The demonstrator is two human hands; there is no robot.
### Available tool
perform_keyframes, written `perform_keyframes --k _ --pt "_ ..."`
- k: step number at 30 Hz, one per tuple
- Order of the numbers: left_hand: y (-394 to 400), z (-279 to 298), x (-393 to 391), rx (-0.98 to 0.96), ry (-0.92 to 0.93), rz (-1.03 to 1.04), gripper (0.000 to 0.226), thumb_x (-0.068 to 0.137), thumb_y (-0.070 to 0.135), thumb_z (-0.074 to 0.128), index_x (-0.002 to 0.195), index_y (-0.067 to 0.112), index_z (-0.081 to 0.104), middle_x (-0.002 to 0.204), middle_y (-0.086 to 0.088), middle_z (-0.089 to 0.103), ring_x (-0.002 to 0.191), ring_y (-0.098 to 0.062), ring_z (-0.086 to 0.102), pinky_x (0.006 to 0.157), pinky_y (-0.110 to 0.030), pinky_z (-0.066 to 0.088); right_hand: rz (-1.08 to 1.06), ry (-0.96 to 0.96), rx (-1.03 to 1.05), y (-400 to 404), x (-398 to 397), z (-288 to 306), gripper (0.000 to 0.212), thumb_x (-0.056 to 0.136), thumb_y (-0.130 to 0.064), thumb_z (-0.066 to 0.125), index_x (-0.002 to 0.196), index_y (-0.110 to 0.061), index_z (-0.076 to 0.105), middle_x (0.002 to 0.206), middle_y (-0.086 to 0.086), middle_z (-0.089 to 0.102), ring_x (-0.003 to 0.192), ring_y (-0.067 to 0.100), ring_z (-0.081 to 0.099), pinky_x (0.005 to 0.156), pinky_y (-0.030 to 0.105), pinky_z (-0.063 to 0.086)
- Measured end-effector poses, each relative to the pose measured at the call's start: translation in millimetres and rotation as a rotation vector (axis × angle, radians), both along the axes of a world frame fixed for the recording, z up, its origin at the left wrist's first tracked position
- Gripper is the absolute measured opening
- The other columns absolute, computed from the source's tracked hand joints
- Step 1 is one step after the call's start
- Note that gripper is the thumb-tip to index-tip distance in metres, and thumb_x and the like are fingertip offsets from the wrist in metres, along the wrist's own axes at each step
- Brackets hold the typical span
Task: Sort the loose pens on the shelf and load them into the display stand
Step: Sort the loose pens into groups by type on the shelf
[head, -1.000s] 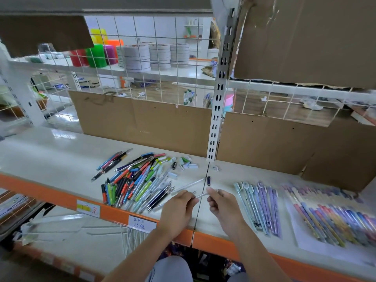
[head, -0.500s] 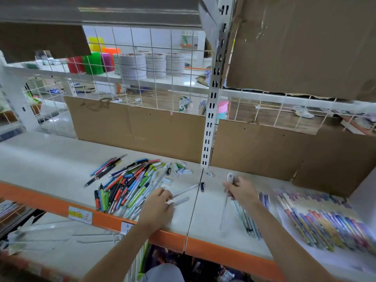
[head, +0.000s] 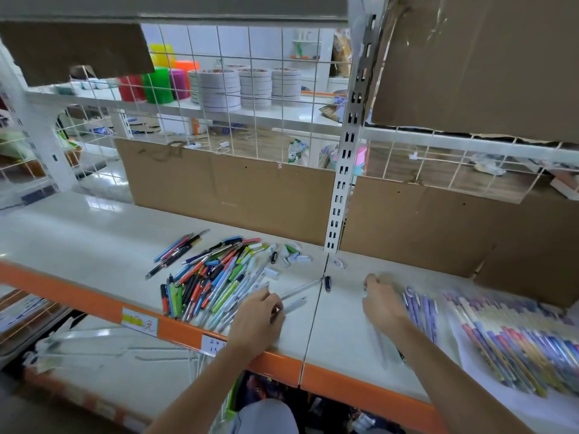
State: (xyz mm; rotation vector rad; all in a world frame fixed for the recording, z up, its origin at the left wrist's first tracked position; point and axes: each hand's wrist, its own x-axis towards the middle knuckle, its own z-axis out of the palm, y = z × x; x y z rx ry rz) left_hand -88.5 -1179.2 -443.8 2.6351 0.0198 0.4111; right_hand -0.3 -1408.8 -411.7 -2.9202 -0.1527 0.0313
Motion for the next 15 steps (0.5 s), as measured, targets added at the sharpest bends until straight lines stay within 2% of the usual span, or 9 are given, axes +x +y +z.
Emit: perform_keyframes --k 4,6,8,12,15 --pt "-0.1 -0.9 0.1 -0.043 0.006 0.020 0.016 0.090 0.029 0.058 0.100 0.018 0.063 0.103 0.004 0.057 0.098 -0.014 0.053 0.090 -0.030 0.045 0.121 -0.058 0.088 22.0 3.0 -2.4 0.027 0.094 -0.006 0.039 0.116 -0.014 0.053 0.120 0.006 0.052 0.103 0.029 0.055 0.079 0.031 0.042" --pt "-0.5 -0.5 -1.1 -0.053 -0.013 0.031 0.015 0.090 0.029 0.059 0.097 0.017 0.064 0.100 0.004 0.057 0.094 -0.013 0.054 0.086 -0.029 0.046 0.207 -0.084 0.131 39.6 6.3 -3.7 0.025 0.096 -0.011 0.040 0.112 -0.015 0.058 0.119 0.002 0.054 0.105 0.025 0.054 0.075 0.029 0.038" --pt "-0.3 0.2 -1.6 -0.078 -0.041 0.048 0.015 0.090 0.028 0.059 0.095 0.015 0.064 0.096 0.004 0.056 0.090 -0.013 0.054 0.082 -0.027 0.046 0.279 -0.107 0.178 56.7 11.0 -5.3 0.026 0.095 -0.010 0.042 0.113 -0.014 0.060 0.119 0.002 0.055 0.108 0.022 0.052 0.078 0.027 0.038" --pt "0.4 -0.1 -0.9 -0.098 -0.077 0.066 0.015 0.088 0.026 0.061 0.094 0.013 0.064 0.094 0.004 0.054 0.086 -0.013 0.053 0.079 -0.028 0.047 0.345 -0.033 0.203 76.4 19.1 -7.7 0.027 0.094 -0.006 0.046 0.116 -0.008 0.062 0.118 0.006 0.053 0.110 0.023 0.051 0.088 0.029 0.039" --pt "1.8 -2.4 0.1 -0.051 -0.110 0.058 0.015 0.083 0.025 0.067 0.093 0.014 0.065 0.095 0.004 0.053 0.088 -0.013 0.049 0.077 -0.027 0.047 0.417 0.020 0.229 81.4 17.8 -7.8 0.021 0.092 -0.008 0.051 0.106 -0.010 0.067 0.108 0.005 0.057 0.101 0.018 0.054 0.084 0.025 0.042"
